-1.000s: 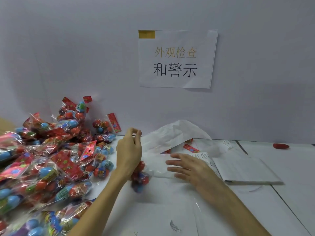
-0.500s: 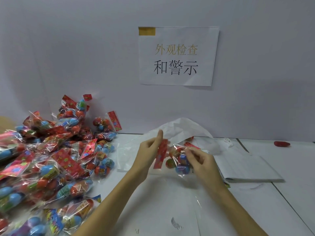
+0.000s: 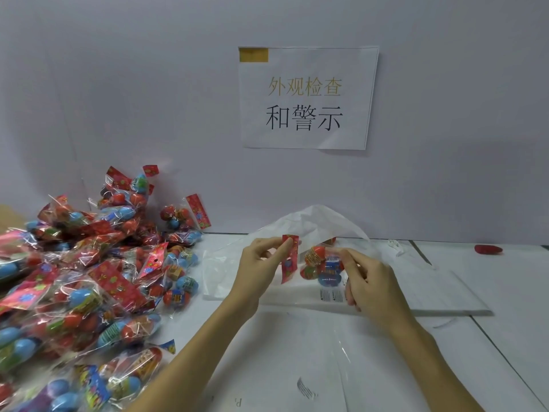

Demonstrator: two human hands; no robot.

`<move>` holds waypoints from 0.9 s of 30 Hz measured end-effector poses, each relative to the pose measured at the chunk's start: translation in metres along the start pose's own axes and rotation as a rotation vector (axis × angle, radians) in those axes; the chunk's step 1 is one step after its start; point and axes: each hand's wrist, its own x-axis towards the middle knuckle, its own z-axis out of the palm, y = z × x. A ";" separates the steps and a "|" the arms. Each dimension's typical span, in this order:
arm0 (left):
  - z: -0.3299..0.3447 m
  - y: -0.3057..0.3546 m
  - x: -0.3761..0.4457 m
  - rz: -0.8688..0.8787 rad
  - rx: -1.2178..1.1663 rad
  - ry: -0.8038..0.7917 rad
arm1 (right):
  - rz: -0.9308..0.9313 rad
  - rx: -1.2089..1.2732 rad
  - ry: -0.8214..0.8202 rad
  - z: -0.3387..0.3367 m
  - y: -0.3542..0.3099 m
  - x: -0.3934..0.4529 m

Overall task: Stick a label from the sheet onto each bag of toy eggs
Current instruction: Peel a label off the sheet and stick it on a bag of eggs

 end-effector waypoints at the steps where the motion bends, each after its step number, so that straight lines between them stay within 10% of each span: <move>1: 0.001 -0.001 -0.001 0.036 0.047 0.027 | 0.013 0.037 -0.003 0.000 -0.001 0.000; 8: -0.002 0.004 0.000 -0.322 -0.342 -0.179 | -0.120 0.290 -0.202 0.006 -0.006 -0.002; 27: 0.003 -0.001 0.001 -0.145 -0.203 -0.133 | 0.323 0.632 0.079 0.013 -0.013 0.002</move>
